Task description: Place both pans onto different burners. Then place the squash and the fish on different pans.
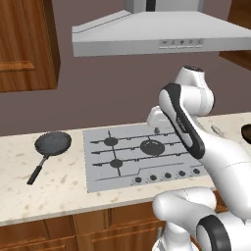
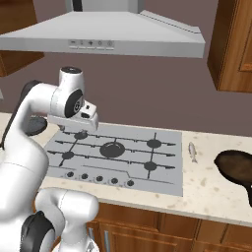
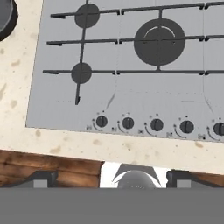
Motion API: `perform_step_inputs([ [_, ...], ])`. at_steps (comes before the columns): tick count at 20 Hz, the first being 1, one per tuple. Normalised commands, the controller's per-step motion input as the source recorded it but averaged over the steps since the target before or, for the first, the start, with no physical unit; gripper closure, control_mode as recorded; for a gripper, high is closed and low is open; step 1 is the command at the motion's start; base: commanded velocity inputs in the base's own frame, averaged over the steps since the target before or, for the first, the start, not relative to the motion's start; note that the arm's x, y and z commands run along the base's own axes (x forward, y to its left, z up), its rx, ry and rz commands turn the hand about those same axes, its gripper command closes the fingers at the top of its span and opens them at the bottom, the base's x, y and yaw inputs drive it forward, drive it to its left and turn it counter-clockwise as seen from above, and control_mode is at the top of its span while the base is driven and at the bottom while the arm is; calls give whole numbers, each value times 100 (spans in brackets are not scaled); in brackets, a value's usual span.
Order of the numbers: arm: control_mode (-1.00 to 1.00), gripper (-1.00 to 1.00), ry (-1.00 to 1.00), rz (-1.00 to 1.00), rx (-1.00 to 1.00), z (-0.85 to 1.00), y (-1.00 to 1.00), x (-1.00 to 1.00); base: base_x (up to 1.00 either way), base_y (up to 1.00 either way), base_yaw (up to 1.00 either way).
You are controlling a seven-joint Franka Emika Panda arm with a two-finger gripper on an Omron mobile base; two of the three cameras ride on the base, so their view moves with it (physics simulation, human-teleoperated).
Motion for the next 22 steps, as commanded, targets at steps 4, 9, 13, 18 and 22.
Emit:
perform_step_inputs([
  [4,-100,-100,0,0,0,0,12,-46,0,0,0],
  [9,-100,-100,-2,0,0,0,17,-40,0,0,0],
  [13,-100,-100,0,0,0,0,11,-38,0,0,0],
  [18,-100,-100,0,0,-1,0,11,-32,0,0,0],
  [22,100,-100,0,0,0,0,0,0,-6,8,0],
])
